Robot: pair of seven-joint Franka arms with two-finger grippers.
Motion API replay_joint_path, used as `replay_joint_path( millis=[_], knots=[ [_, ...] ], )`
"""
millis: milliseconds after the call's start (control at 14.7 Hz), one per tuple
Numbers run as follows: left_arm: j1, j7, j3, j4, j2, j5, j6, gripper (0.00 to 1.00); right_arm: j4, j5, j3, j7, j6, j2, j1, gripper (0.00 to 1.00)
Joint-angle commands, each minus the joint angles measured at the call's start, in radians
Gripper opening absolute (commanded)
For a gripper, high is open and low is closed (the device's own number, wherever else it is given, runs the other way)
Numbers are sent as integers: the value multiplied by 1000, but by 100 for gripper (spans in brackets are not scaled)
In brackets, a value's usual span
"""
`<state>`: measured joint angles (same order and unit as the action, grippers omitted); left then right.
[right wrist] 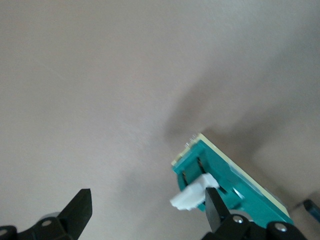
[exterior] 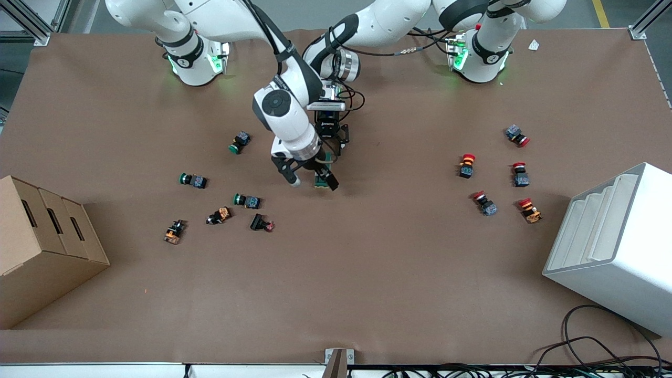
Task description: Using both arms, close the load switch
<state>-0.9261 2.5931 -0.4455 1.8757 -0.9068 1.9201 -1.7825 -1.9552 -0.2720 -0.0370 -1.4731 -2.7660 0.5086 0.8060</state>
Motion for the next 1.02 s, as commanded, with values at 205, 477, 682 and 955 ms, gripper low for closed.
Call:
replay_joint_path(
  millis=[205,477,682,955],
  knots=[
    [6,-73,14,-21,-52,-13,-3,100,99,-7,8,20,3,94,-18,100],
    [7,-64,14,-21,-52,-13,-3,100,142,-4,8,22,5,131,-19,100],
    [6,-64,14,-20,-52,-13,-2,100,170,-1,8,23,5,154,-31,100],
    [1,-65,13,-20,-44,-61,-2,100,194,0,5,79,104,146,-65,100]
  ],
)
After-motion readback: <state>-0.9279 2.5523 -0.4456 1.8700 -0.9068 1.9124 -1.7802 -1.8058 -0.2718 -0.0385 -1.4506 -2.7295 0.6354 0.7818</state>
